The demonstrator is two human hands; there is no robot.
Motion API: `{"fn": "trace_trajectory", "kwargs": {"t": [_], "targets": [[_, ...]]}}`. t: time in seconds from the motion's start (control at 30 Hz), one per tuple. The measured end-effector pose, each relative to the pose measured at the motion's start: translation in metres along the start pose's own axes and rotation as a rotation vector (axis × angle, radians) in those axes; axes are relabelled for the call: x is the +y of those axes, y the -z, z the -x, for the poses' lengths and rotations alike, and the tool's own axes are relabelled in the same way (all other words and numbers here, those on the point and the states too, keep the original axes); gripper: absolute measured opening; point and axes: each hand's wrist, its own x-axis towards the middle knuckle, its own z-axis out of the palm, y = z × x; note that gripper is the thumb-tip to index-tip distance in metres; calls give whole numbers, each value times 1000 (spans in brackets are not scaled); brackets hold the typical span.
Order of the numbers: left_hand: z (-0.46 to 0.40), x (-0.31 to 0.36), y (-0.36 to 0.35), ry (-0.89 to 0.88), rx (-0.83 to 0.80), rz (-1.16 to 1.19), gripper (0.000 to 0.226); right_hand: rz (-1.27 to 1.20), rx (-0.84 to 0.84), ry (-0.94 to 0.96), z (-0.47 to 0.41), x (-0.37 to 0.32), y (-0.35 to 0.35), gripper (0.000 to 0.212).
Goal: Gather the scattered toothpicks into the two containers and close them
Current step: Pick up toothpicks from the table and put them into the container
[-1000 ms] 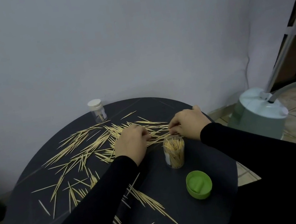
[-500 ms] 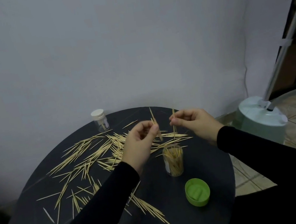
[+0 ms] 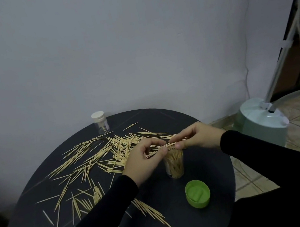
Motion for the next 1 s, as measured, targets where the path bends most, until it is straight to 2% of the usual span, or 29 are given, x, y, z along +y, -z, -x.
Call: {"fn": "trace_trajectory", "kwargs": {"t": [0.1, 0.2, 0.33, 0.6, 0.83, 1.0], "targets": [[1, 5, 4, -178, 18, -177, 32, 63, -60, -36, 2, 3, 8, 43], [1, 4, 7, -430, -38, -496, 45, 146, -146, -42, 4, 2, 7, 46], [4, -1, 3, -523, -139, -706, 50, 284, -169, -2, 5, -3, 2, 46], [3, 11, 4, -465, -217, -507, 50, 305, -168, 16, 5, -8, 3, 31], [-3, -1, -2, -565, -34, -542, 35, 298, -167, 23, 4, -6, 3, 32], [-7, 18, -13, -383, 28, -304, 13, 287, -185, 6, 2, -4, 4, 27]]}}
